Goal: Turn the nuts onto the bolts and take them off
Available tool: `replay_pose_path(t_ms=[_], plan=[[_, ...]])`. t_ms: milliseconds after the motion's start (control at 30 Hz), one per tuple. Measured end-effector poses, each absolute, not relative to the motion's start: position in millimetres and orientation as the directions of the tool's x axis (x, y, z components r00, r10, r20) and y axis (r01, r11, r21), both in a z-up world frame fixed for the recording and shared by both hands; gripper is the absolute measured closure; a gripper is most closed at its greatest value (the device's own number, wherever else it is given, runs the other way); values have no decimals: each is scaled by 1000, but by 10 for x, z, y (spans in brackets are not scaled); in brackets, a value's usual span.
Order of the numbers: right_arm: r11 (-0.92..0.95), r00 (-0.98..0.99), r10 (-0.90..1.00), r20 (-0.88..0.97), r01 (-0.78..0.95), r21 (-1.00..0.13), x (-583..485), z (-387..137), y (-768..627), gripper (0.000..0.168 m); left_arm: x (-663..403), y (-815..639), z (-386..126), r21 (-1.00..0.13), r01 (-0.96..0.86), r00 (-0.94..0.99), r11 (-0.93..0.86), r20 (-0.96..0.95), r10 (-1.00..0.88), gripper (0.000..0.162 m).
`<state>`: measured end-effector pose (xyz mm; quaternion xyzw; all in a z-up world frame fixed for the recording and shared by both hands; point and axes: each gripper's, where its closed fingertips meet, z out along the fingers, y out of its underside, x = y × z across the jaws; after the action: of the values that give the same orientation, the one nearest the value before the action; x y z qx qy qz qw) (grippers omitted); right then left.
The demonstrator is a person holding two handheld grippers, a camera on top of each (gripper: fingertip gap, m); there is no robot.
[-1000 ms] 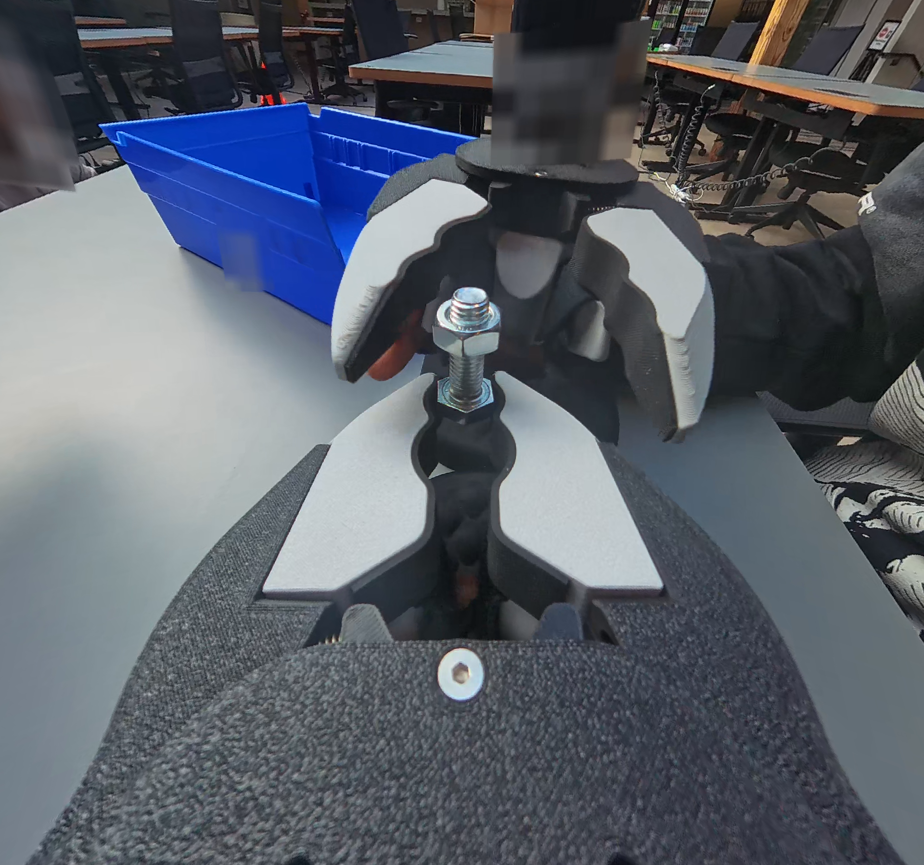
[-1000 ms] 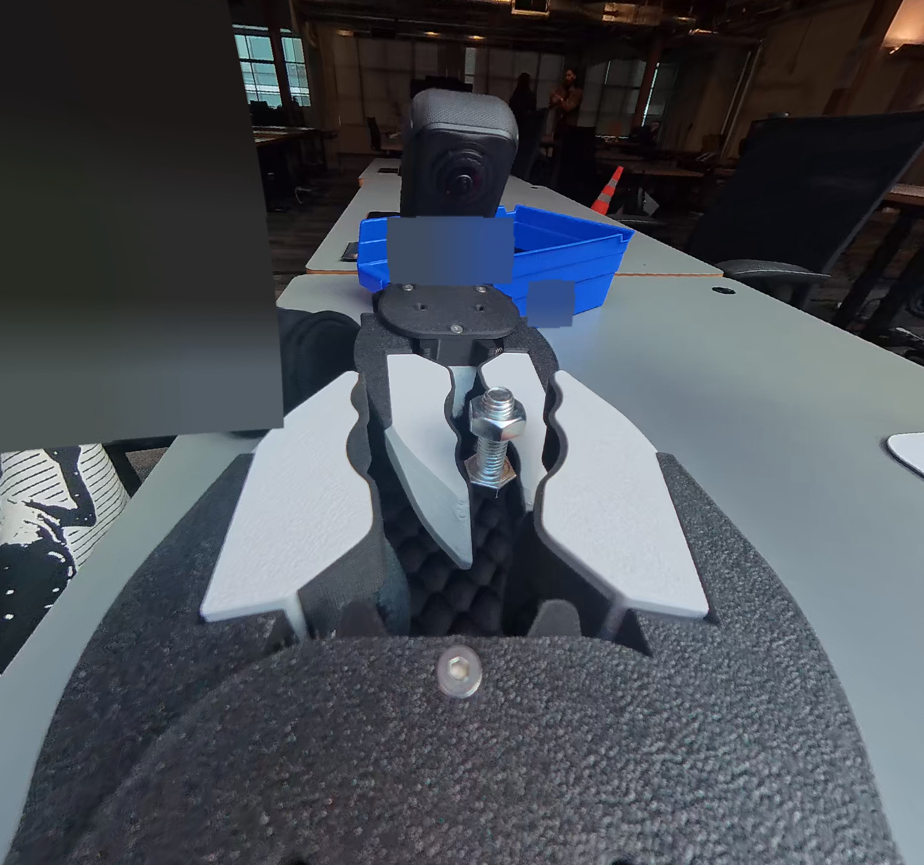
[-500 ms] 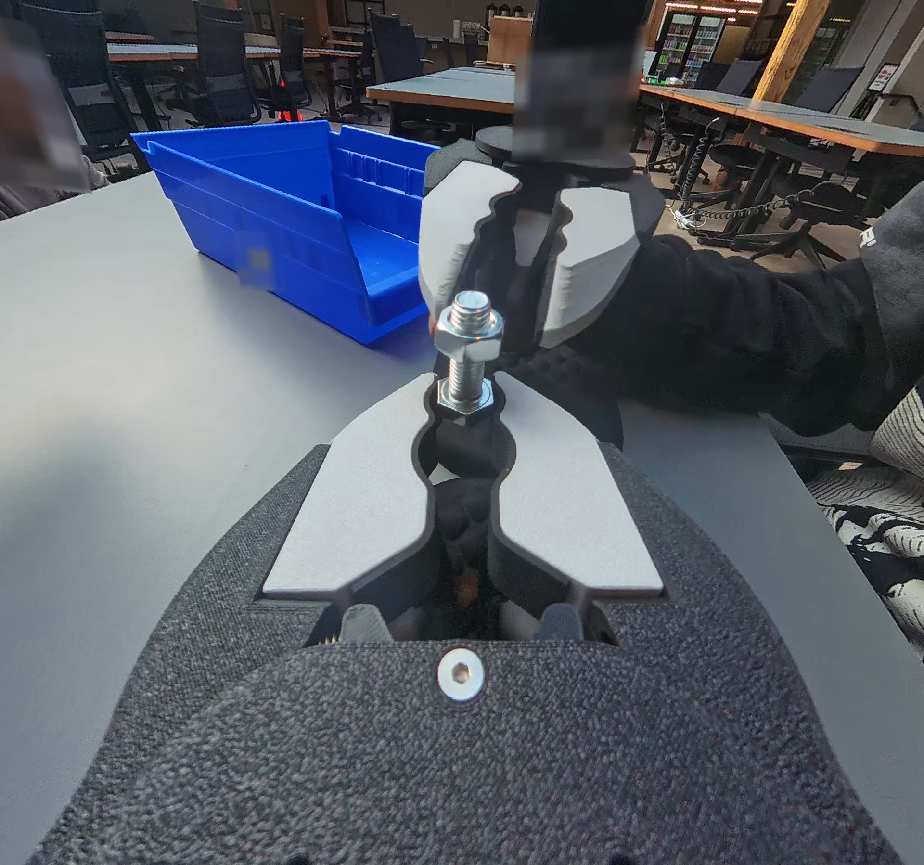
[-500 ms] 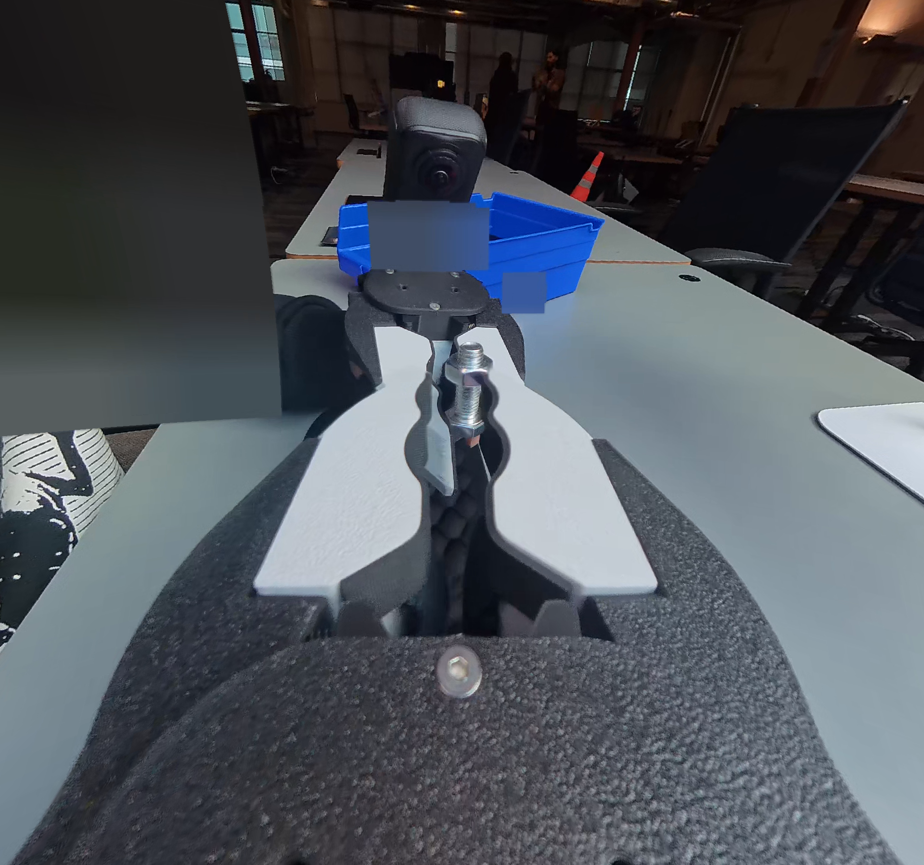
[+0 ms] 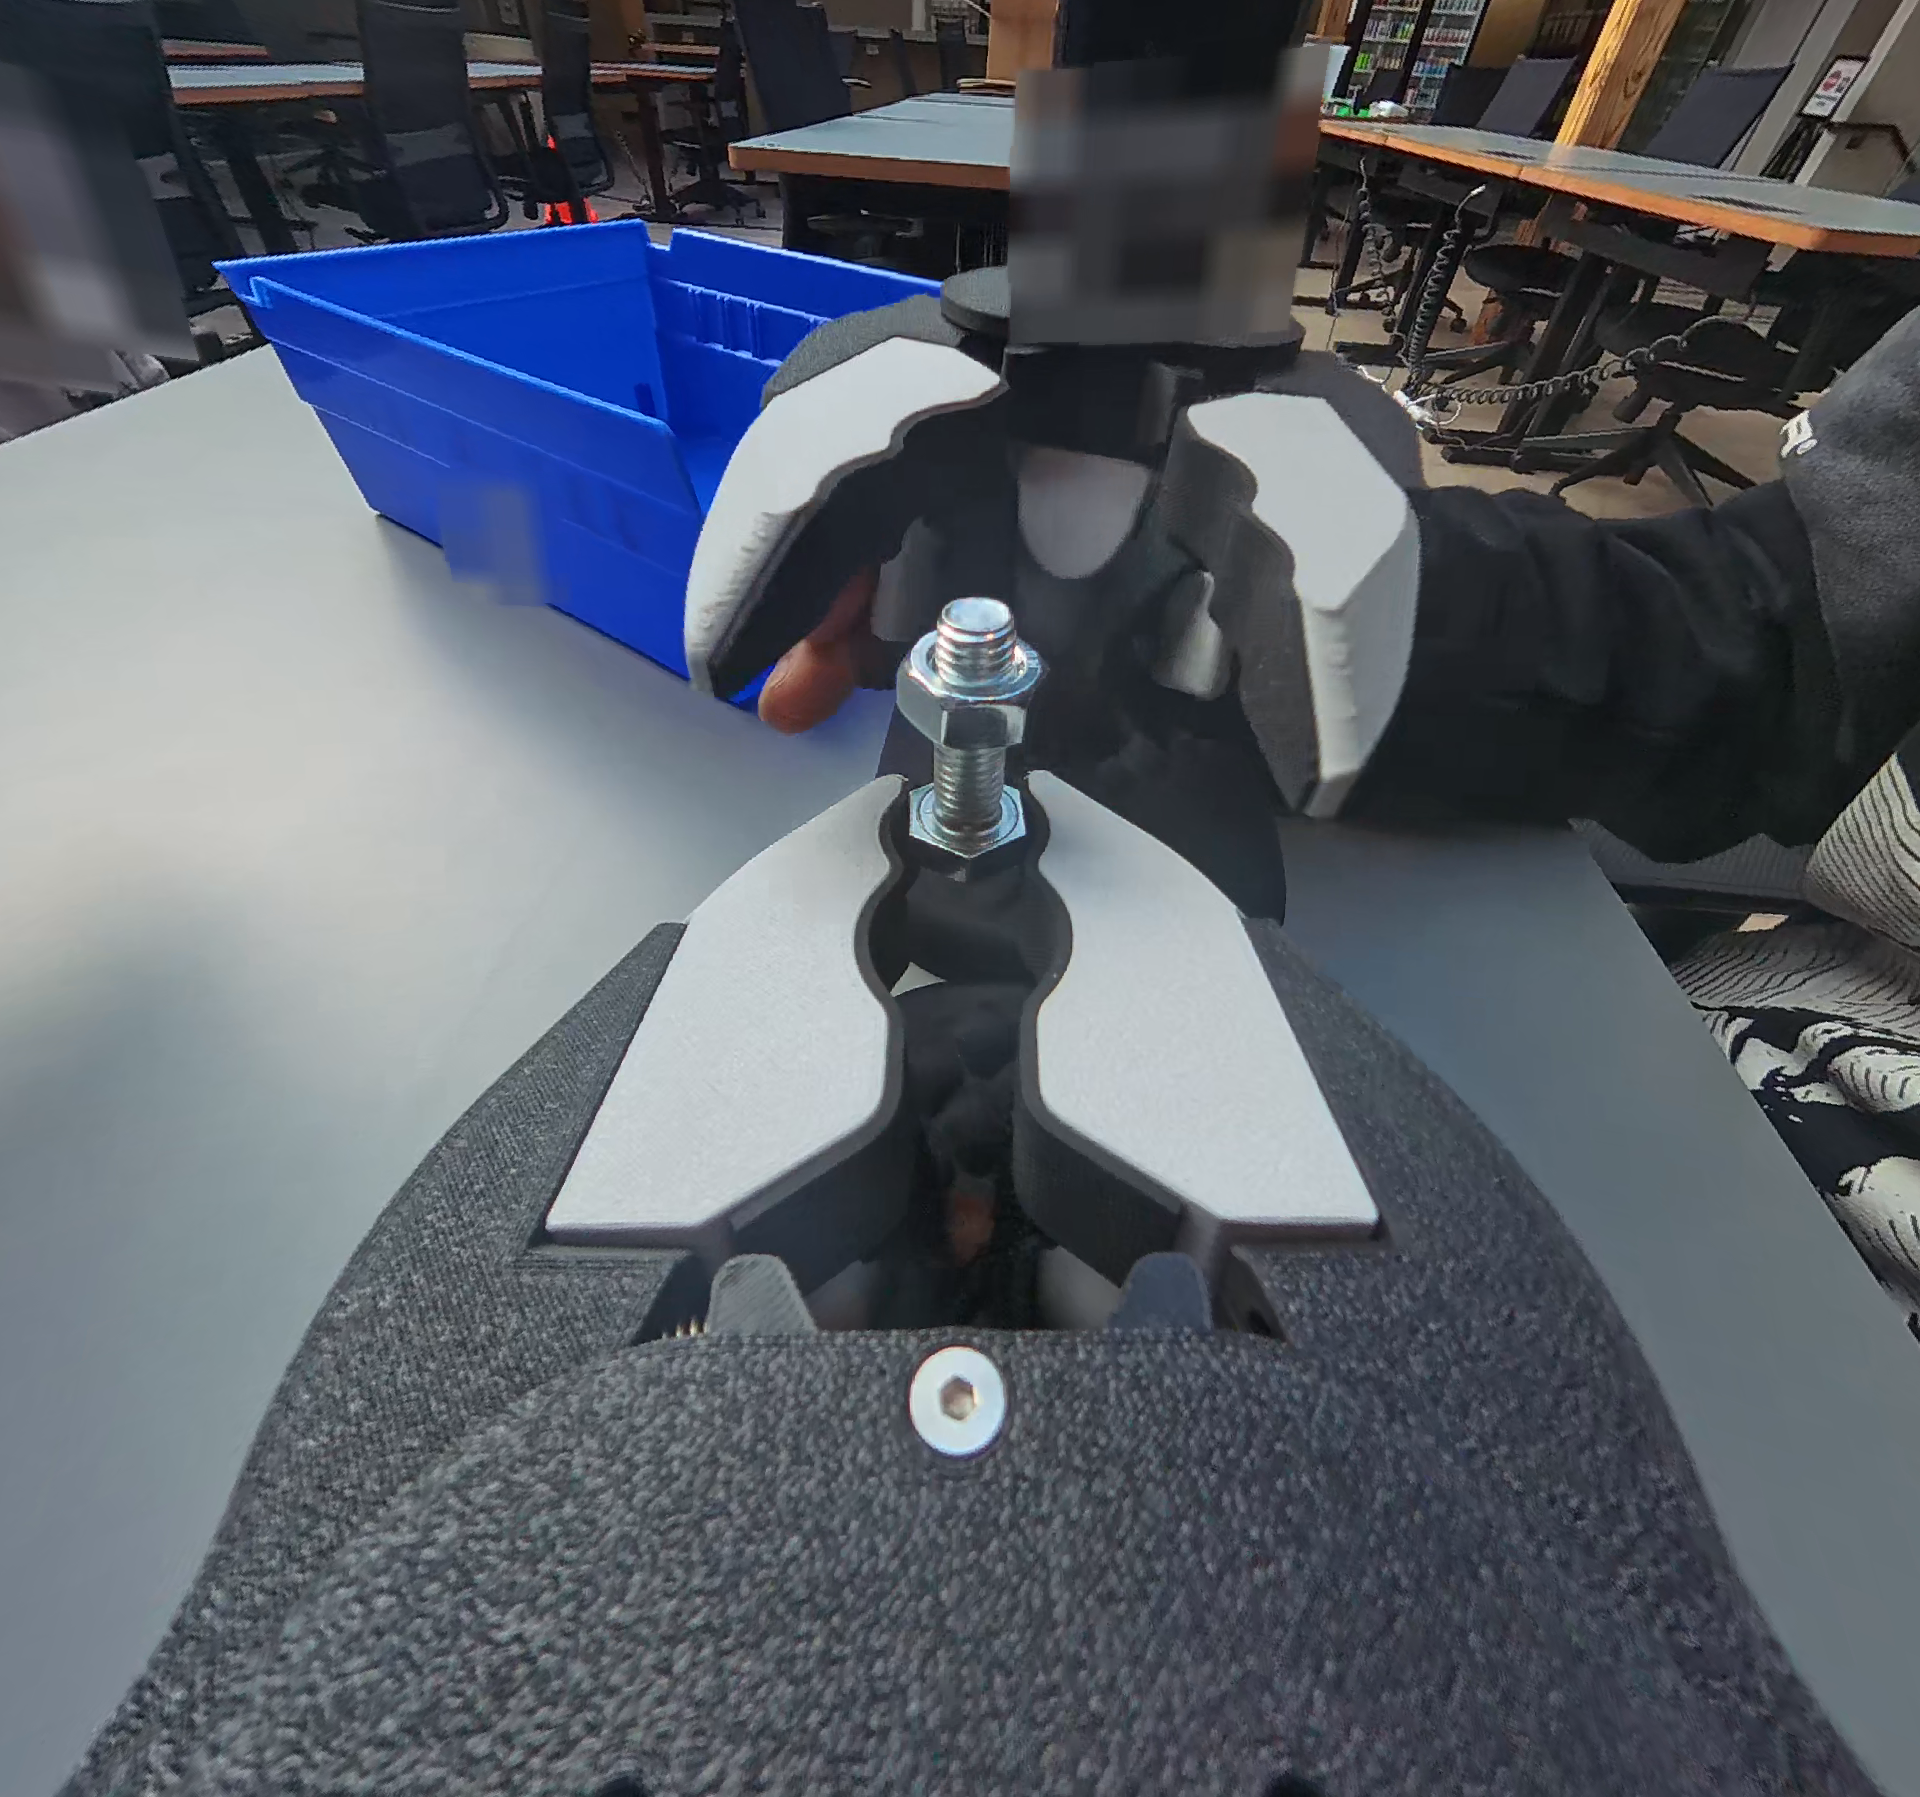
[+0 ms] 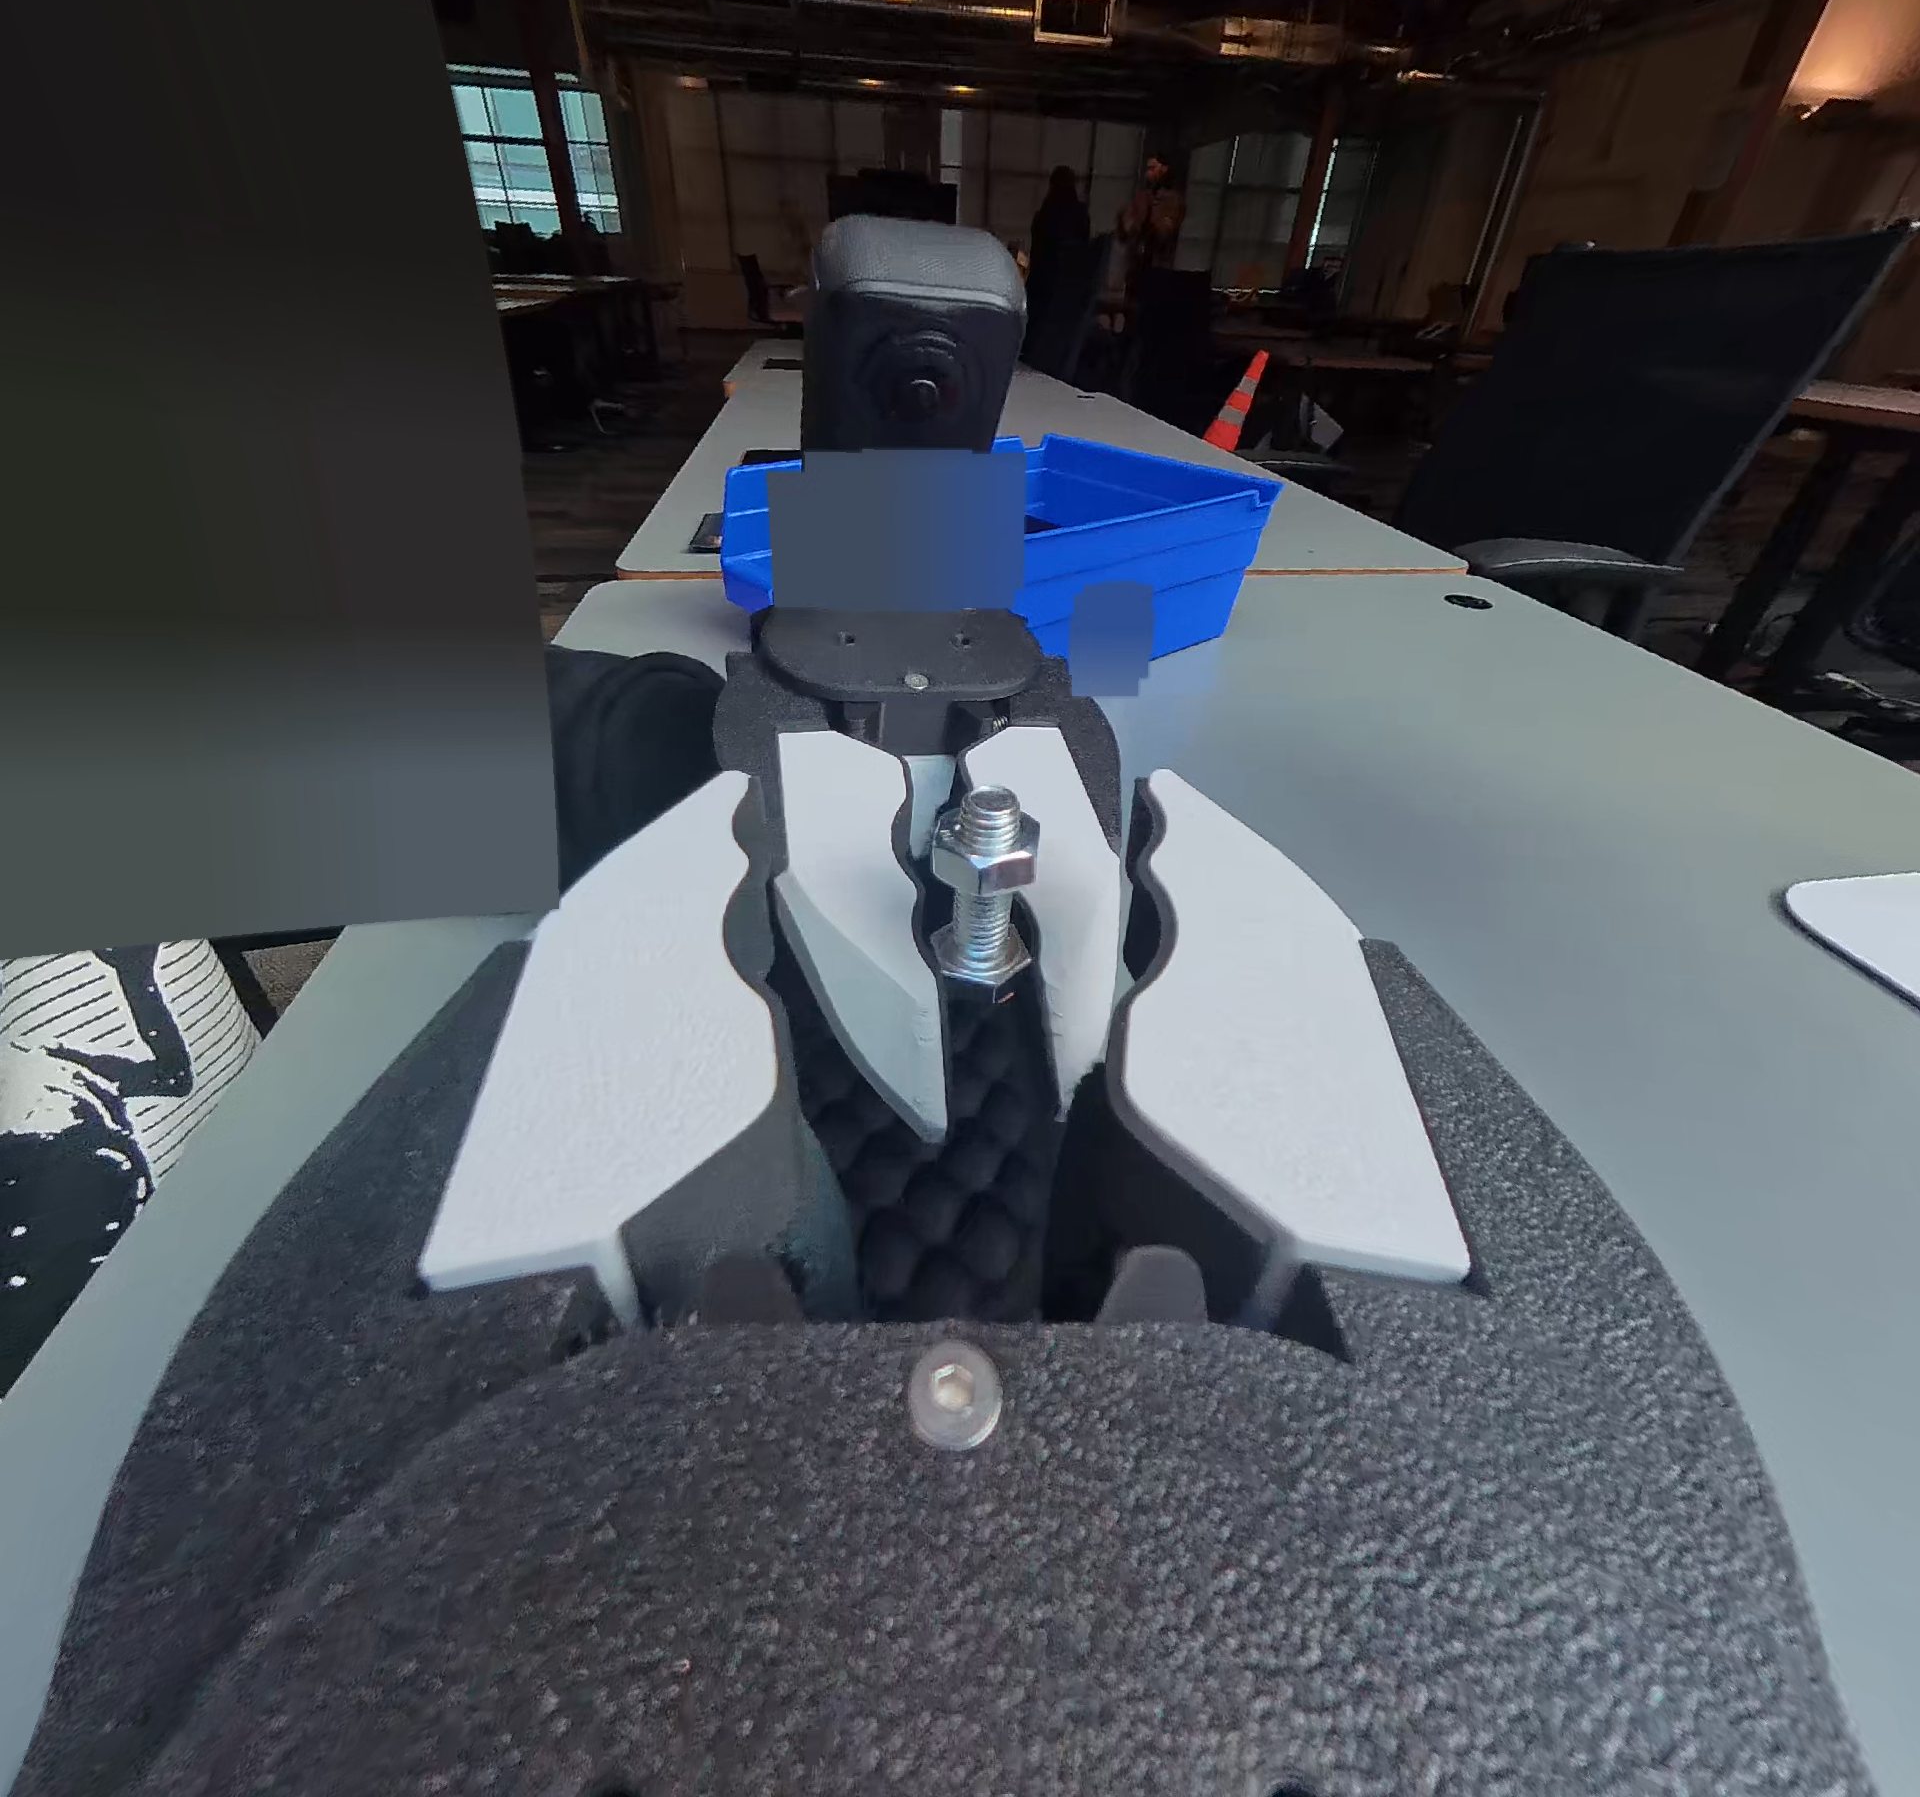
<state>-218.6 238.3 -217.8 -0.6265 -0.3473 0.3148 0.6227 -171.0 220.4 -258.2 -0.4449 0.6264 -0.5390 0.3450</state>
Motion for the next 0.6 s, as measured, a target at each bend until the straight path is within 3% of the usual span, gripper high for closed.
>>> replay_pose_path(t_ms=[267,600], plan=[[19,519,853,54,72,-997,-2346,-2250,2346,102,-1708,2197,-2596,-981,-195,-370,23,52,-927,145],[19,567,821,64,84,-996,-2121,-2194,2362,130,-1713,2256,-2547,-985,-170,-346,-11,70,-936,145]])
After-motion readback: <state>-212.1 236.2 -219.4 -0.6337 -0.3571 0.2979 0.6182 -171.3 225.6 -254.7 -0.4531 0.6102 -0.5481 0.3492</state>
